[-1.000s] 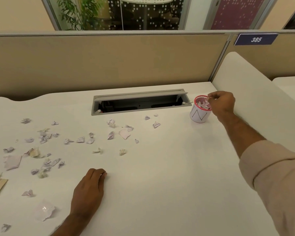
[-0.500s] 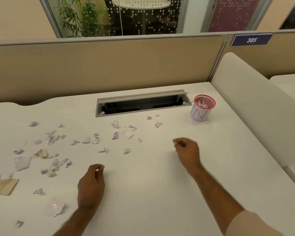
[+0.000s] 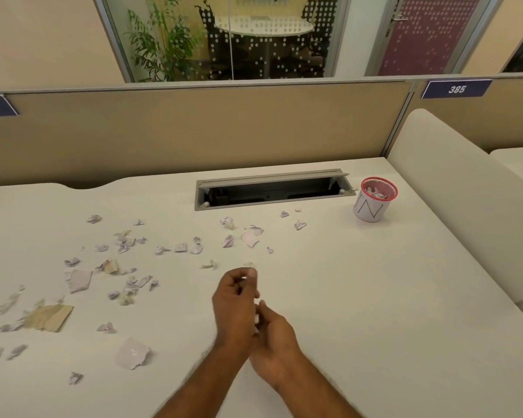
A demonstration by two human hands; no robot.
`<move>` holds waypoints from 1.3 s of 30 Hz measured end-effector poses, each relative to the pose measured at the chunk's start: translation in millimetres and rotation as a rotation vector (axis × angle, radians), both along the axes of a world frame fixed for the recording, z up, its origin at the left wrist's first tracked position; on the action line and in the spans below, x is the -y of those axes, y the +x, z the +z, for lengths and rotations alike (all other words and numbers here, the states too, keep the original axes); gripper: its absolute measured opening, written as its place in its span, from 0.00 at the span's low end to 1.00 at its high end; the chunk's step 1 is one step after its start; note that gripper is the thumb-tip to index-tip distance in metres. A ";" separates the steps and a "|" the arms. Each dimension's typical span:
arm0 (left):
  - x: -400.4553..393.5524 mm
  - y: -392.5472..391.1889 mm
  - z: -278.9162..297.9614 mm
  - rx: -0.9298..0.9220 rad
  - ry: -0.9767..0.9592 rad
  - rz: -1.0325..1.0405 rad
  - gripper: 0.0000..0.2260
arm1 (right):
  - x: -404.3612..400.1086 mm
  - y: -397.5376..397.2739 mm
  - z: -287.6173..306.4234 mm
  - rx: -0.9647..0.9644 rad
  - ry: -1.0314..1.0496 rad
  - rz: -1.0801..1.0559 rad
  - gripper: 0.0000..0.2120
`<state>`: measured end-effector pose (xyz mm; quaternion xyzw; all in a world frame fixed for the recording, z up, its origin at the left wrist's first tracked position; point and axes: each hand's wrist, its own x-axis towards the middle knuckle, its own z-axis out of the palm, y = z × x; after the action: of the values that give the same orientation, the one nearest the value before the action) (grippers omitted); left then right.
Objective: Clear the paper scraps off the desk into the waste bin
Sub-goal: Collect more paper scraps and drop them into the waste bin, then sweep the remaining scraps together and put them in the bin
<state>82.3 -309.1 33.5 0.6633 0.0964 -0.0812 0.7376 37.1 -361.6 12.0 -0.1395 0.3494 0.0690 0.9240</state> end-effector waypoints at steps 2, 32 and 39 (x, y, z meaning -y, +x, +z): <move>1.5 -6.0 4.0 0.104 0.039 -0.059 0.03 | -1.6 0.4 3.1 -0.002 0.069 -0.030 0.16; -74.8 62.3 -89.9 0.541 1.359 -0.549 0.38 | 326.8 121.6 103.2 0.017 -0.606 -0.504 0.09; -75.4 62.3 -89.9 0.548 1.359 -0.543 0.37 | 356.4 153.6 107.9 0.024 -0.755 -0.468 0.08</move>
<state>144.6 -233.6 -56.4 0.9664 -0.2263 -0.0151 0.1213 190.7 -717.9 119.9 -0.3850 0.3616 -0.2763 0.8029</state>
